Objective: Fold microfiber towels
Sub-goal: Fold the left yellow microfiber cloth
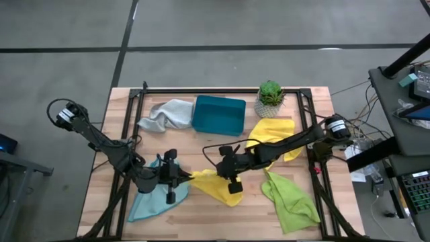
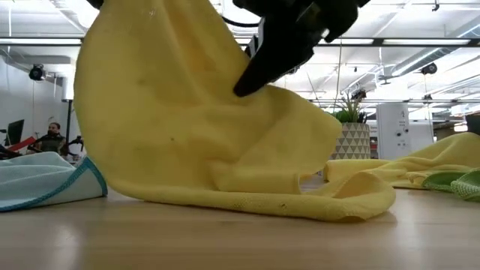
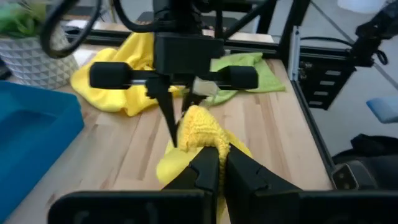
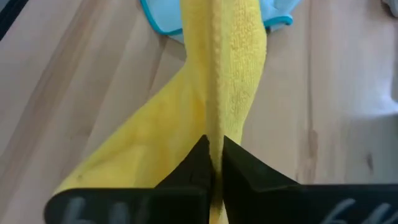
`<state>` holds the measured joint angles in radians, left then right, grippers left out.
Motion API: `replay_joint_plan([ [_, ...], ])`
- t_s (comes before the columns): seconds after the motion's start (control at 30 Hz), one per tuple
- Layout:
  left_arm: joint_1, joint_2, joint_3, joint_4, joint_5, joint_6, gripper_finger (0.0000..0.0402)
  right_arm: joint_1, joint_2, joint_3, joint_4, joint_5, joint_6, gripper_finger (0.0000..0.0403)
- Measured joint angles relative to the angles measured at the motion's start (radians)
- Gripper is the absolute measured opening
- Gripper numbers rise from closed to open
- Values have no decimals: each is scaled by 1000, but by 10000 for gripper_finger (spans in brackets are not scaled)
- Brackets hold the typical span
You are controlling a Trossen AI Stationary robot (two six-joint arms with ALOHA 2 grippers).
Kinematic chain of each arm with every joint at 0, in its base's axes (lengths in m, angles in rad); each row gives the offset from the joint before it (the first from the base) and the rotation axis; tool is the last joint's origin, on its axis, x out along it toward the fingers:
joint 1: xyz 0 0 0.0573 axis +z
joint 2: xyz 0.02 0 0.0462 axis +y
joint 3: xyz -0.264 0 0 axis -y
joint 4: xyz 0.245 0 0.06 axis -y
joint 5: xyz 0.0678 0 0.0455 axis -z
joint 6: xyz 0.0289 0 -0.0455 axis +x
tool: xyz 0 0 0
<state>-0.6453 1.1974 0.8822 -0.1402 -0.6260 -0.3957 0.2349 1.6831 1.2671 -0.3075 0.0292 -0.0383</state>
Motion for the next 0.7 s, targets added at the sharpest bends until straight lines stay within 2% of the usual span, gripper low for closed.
replay_joint_plan([
  [0.2, 20, -4, 8, 9, -81, 111, 0, -4, -89, 14, -80, 9, -48, 12],
  [0.33, 51, -10, 10, 11, -139, 196, 0, -20, -137, 70, -154, 115, -104, 12],
  [0.47, 49, -18, 2, 18, -114, 324, 0, -33, -159, 127, -212, 209, -128, 12],
  [0.6, 9, -2, -39, 9, -64, 333, 0, -33, -165, 138, -235, 184, -75, 15],
  [0.7, -15, 21, -75, 15, -60, 276, 0, -33, -147, 112, -233, 83, -13, 30],
])
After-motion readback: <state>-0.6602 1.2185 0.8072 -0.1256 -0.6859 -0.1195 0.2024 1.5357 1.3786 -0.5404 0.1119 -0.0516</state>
